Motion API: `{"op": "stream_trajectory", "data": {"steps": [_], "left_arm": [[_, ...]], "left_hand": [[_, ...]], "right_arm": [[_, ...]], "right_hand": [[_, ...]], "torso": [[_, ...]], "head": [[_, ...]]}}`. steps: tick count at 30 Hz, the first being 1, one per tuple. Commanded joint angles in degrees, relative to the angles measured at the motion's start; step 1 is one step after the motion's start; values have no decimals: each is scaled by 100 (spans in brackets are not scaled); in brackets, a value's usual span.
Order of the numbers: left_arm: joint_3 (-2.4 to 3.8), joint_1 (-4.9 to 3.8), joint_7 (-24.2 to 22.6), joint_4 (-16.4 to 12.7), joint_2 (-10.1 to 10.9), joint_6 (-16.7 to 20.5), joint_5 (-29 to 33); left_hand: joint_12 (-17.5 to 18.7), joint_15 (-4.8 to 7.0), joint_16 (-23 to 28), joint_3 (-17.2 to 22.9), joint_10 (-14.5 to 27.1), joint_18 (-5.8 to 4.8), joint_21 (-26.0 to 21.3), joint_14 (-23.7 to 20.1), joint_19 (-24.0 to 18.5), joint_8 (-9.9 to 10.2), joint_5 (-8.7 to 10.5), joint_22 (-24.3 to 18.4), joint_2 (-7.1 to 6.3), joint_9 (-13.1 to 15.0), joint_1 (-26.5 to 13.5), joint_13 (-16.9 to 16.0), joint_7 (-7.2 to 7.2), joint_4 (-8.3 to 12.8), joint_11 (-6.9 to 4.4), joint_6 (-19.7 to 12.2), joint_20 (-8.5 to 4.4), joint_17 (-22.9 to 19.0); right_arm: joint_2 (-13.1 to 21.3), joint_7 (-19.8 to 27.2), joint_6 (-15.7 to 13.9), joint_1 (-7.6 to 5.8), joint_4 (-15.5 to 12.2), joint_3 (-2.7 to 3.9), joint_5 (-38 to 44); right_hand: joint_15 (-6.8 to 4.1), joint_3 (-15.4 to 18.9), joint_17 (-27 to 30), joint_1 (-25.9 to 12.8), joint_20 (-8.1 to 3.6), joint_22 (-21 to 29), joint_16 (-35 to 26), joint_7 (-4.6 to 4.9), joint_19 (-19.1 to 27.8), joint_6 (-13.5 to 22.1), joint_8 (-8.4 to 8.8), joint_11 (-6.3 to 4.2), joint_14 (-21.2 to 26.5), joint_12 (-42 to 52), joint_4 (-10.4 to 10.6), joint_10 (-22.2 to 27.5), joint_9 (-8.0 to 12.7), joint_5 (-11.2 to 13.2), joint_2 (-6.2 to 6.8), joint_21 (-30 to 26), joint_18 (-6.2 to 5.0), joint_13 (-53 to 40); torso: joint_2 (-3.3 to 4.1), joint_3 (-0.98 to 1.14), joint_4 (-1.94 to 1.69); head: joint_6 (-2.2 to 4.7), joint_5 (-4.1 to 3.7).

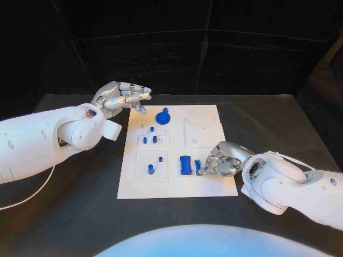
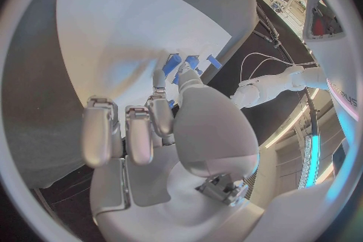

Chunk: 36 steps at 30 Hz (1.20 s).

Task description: Assemble the parts on the task board

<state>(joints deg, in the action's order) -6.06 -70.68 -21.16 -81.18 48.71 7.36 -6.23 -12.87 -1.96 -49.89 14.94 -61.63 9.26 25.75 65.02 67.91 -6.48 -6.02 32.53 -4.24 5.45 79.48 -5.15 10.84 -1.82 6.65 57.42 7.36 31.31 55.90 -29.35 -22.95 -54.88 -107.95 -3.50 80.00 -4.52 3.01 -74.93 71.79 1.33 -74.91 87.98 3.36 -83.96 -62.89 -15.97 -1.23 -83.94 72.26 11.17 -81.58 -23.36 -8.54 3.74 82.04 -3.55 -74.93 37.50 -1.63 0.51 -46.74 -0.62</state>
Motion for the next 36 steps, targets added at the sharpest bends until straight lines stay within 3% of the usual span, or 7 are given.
{"op": "stream_trajectory", "data": {"steps": [1,16,25,29,33,36], "left_arm": [[5,-7,-15,-5,-7,-74,20],[5,-7,-22,-3,-15,-64,20],[5,-7,-26,1,-19,-61,20],[5,-7,-34,5,-22,-56,20],[5,-7,-75,15,-32,-55,20],[4,-7,-208,27,-35,-51,20]], "left_hand": [[-31,6,-34,-34,18,116,-20,-32,38,-26,3,-8,55,-7,10,-9,-21,9,-3,-17,11,-8],[-31,6,-34,-34,18,116,-20,-32,38,-26,3,-8,55,-7,10,-9,-21,9,-3,-17,11,-8],[-31,6,-34,-34,18,116,-20,-32,38,-26,3,-8,55,-7,10,-9,-21,9,-3,-17,11,-8],[-31,6,-34,-34,18,116,-20,-32,38,-26,3,-8,55,-7,10,-9,-21,9,-3,-17,11,-8],[-32,6,-34,-34,19,116,-20,-33,38,-26,3,-8,56,-7,11,-9,-21,9,-3,-18,11,-8],[-41,7,-37,-40,23,116,-25,-37,40,-32,1,-13,60,-8,21,-9,-24,12,-4,-20,10,-10]], "right_arm": [[-38,61,131,-6,51,0,-17],[-207,-39,56,-5,246,0,56],[-214,79,-165,-5,233,1,49],[-160,471,-207,-6,196,1,-136],[-55,1018,-243,-10,170,3,-379],[51,1716,-265,-24,262,5,-1079]], "right_hand": [[-31,10,-1174,46,-10,-247,-9,-4,-167,36,-31,22,-536,-16,-46,-7,-9,-4,-53,-23,77,-68],[-36,36,-1175,168,-13,-251,-9,-14,-168,26,-33,13,-536,-19,-141,-7,-26,-85,-161,-23,77,-72],[-40,65,-1181,163,-16,-255,-5,-18,-170,9,-43,9,-537,-15,-149,-10,-36,-110,-195,-21,78,-77],[-39,129,-1107,92,-16,-181,-53,-17,-143,12,-43,13,-521,-77,-114,19,-44,-155,-240,-72,61,-31],[-24,228,-888,59,-5,72,-203,10,-42,83,-10,33,-469,-302,-108,144,-45,-218,-259,-252,8,133],[41,287,-234,223,50,846,-694,108,285,310,118,115,-286,-1259,-207,684,-8,-268,-274,-831,-148,845]], "torso": [[2,-1,-9],[3,1,-4],[-3,-1,2],[-6,-2,0],[-12,-3,-25],[-14,-10,-37]], "head": [[-5,-5],[-10,-7],[6,-17],[17,-20],[57,-40],[114,-75]]}}
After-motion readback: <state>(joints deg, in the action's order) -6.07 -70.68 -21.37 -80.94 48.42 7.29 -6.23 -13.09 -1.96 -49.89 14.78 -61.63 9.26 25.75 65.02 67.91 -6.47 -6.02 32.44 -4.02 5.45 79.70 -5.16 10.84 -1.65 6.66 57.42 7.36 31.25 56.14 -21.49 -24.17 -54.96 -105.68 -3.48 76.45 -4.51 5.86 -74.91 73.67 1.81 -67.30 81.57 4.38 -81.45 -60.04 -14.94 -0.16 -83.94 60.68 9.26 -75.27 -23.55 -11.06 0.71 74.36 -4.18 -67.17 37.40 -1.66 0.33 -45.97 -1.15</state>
